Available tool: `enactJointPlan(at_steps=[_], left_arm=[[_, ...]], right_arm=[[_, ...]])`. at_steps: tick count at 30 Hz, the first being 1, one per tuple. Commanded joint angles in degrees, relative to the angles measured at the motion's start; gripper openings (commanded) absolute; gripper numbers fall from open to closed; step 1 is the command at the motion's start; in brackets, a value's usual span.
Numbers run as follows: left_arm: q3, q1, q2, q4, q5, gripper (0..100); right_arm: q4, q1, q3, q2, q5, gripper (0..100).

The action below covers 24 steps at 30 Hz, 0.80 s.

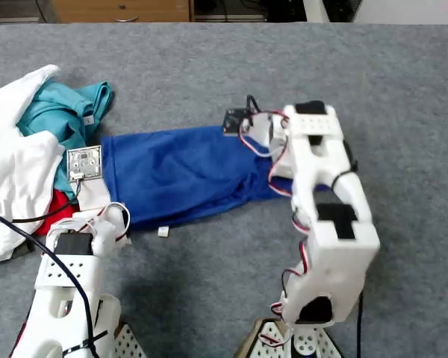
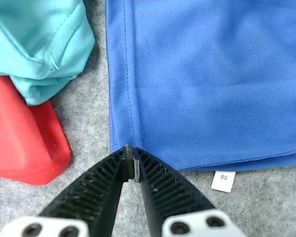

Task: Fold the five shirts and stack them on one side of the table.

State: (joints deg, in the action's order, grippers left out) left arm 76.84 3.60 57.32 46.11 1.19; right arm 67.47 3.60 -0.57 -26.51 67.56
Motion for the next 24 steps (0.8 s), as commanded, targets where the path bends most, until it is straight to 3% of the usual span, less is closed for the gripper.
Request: enactJointPlan(at_steps=[1,8,14,19,24], left_arm=[[-0.3,-0.5,0.7,-0.8,0.4,2],[-0.3,-0.5,0.7,-0.8,0.4,2],[-0.3,-0.5,0.7,-0.8,0.4,2],[-0.3,-0.5,0.7,-0.9,0.4,2],[-0.2,-0.5,0.7,-0.9,0.4,2]], right_arm=[[2.3,0.8,-12.4,-6.0,-0.9,0.5],[16.3,1.0,-28.7,-8.2,-1.0,0.5],[14.8,2.1,-27.0,-10.9,-1.1,0.5],[8.5,3.1,-27.3,-18.9,-7.4,0.5],[18.4,3.1,-35.8,-18.5,-10.5,0.5]])
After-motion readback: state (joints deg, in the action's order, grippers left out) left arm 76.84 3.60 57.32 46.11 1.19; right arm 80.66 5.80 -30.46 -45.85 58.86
